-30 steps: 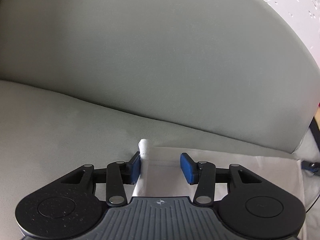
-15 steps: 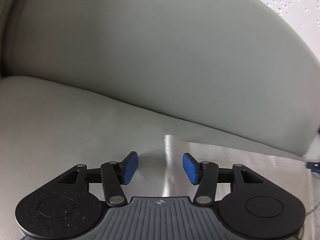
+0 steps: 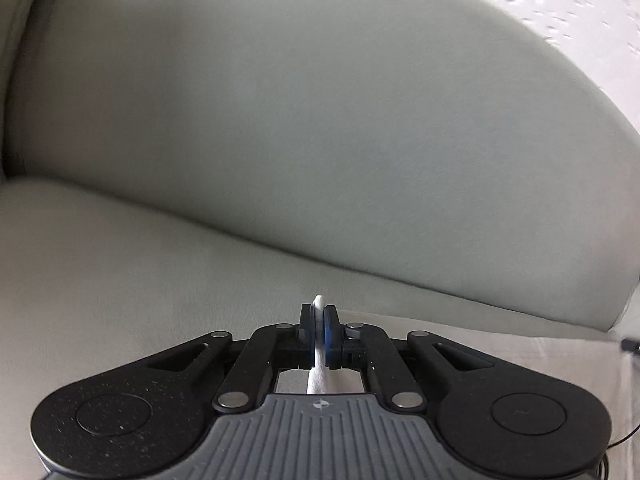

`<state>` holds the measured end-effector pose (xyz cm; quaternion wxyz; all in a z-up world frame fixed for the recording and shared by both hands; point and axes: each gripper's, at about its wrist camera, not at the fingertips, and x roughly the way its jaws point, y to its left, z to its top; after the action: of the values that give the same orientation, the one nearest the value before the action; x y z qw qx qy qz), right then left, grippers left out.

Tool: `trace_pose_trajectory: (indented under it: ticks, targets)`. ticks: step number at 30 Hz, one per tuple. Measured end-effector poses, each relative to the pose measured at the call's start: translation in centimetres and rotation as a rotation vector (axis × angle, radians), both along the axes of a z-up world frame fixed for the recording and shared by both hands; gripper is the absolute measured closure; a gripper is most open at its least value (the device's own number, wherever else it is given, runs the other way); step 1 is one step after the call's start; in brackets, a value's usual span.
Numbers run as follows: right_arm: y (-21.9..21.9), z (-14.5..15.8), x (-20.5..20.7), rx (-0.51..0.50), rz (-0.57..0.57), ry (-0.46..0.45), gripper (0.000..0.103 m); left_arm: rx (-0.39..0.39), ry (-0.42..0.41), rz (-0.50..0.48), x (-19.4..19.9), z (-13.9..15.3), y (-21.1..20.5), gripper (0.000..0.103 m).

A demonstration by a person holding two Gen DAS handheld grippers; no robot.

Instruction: Fold clothes

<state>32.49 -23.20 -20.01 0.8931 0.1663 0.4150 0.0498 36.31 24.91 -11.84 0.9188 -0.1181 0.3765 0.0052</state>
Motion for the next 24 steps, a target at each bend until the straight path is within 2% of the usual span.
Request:
trace_pose_trajectory:
  ticks: [5, 12, 14, 16, 18, 20, 22, 24]
  targets:
    - [1.9, 3.0, -4.6, -0.052, 0.005, -0.099, 0.096, 0.032, -0.051, 0.015, -5.4, 4.5, -0.3, 0.101]
    - [2.8, 10.0, -14.1, -0.023, 0.002, -0.179, 0.096, 0.073, -0.122, 0.037, -13.0, 10.9, -0.7, 0.101]
    - [-0.1, 12.2, -14.0, 0.010, -0.016, -0.177, 0.096, 0.074, -0.134, 0.044, -16.4, 12.3, -0.5, 0.101]
    - [-3.0, 13.1, -13.8, 0.040, -0.037, -0.161, 0.096, 0.075, -0.145, 0.051, -19.9, 13.6, -0.3, 0.101]
    - [-3.9, 14.4, -14.8, 0.058, -0.057, -0.140, 0.096, 0.077, -0.157, 0.041, -23.9, 14.3, -0.2, 0.101]
    - [-4.7, 15.3, -15.6, 0.078, -0.075, -0.116, 0.096, 0.092, -0.147, 0.037, -23.9, 12.8, -3.4, 0.101]
    - [-5.8, 15.6, -15.6, 0.103, -0.091, -0.087, 0.096, 0.101, -0.111, 0.042, -25.7, 11.2, -2.5, 0.101]
    - [-6.1, 14.2, -19.1, 0.116, -0.103, -0.054, 0.096, 0.109, -0.038, 0.057, -27.6, 9.6, -3.0, 0.101]
